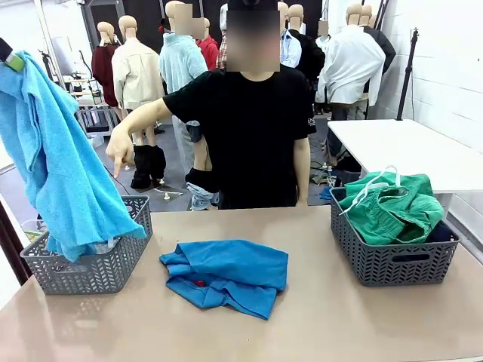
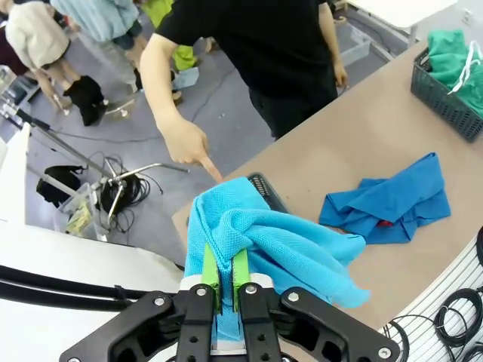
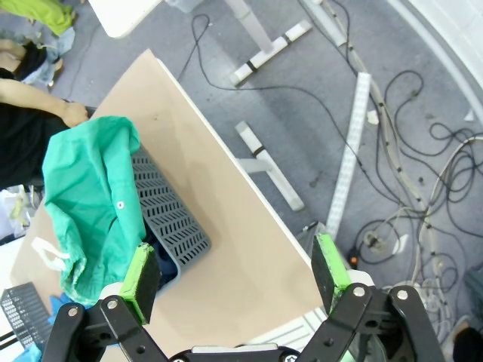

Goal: Sort the tops and bottoms.
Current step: Sort the clothes according to human instructions.

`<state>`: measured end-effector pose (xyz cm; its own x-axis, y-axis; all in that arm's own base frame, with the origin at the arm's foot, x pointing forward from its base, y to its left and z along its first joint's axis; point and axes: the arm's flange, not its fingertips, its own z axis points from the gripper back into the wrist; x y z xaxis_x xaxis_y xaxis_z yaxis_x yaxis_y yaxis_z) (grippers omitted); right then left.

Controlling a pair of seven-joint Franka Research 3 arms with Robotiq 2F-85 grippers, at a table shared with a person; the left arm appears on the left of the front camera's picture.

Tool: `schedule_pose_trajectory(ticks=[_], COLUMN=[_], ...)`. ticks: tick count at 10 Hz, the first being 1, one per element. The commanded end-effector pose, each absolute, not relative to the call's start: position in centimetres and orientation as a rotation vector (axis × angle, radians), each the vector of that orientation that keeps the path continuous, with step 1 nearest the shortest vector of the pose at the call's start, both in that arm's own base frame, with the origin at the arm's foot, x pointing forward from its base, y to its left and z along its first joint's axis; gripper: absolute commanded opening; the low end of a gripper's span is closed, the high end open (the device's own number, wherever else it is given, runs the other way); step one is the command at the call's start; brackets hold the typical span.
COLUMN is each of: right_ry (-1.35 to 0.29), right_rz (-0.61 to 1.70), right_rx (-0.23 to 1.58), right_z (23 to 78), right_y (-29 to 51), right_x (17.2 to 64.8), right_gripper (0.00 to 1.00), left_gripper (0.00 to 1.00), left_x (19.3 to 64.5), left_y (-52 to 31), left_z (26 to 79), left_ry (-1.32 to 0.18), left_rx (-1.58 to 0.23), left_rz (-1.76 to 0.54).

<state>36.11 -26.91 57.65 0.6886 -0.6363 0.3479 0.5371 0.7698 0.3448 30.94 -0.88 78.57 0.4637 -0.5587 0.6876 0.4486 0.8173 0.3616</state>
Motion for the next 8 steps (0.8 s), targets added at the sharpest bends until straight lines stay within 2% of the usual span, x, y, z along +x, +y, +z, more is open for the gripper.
schedule_pose_trajectory(ticks=[1, 5, 7, 8], right_ry=[-0.462, -0.462, -0.462, -0.462], right_rz=[-0.652, -0.652, -0.652, -0.652], right_rx=[0.209, 0.209, 0.209, 0.209], right_z=[57.6, 57.6, 57.6, 57.6], right_y=[-26.9, -26.9, -26.9, -26.9], right_x=[36.0, 36.0, 36.0, 36.0], right_gripper=[1.0, 1.0, 1.0, 1.0], left_gripper=[0.0, 0.0, 0.0, 0.0], left_x=[31.3, 31.2, 35.9, 38.2], left_y=[-0.6, -0.9, 1.5, 2.9], left_z=[79.9, 79.5, 79.2, 78.6], left_ry=[-0.898, -0.901, -0.968, -0.95], left_rx=[0.153, 0.144, 0.097, 0.06], left_rz=[-0.65, -0.633, -0.504, -0.451])
